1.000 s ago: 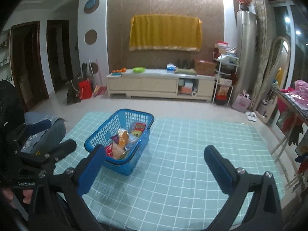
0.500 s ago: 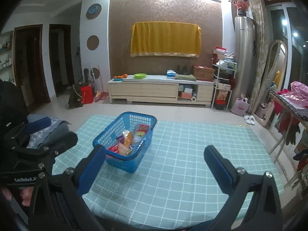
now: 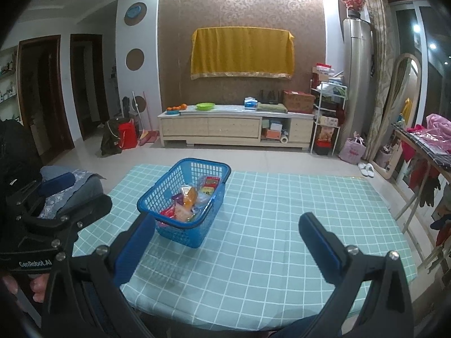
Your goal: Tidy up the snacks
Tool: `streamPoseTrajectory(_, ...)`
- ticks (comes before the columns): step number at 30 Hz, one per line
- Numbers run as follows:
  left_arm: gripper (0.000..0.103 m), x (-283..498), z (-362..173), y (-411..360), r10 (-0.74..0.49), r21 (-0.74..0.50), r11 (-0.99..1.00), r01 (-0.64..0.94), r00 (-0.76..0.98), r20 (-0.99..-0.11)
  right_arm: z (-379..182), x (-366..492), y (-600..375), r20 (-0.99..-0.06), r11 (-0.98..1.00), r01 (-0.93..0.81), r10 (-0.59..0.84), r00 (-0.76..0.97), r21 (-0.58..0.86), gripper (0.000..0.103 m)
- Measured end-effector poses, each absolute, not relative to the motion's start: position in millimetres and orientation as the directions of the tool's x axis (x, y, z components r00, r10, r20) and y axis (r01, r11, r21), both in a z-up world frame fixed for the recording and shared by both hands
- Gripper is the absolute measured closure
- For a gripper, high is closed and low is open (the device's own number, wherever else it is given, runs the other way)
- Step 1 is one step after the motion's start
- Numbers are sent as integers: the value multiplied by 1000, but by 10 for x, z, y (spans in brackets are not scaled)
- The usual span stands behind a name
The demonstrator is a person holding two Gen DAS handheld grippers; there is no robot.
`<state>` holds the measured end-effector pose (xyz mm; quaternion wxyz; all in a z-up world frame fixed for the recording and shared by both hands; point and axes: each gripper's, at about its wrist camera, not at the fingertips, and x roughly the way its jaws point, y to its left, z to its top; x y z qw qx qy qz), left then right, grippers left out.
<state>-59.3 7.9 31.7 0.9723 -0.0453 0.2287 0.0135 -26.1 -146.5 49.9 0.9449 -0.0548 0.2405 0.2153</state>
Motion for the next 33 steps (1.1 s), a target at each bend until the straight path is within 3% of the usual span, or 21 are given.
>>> streamPoseTrajectory(33,0,-641,292,115,-26,-109,994,-27,890,-455,527,-326,-1471,-485,904,-428,375,790,0,0)
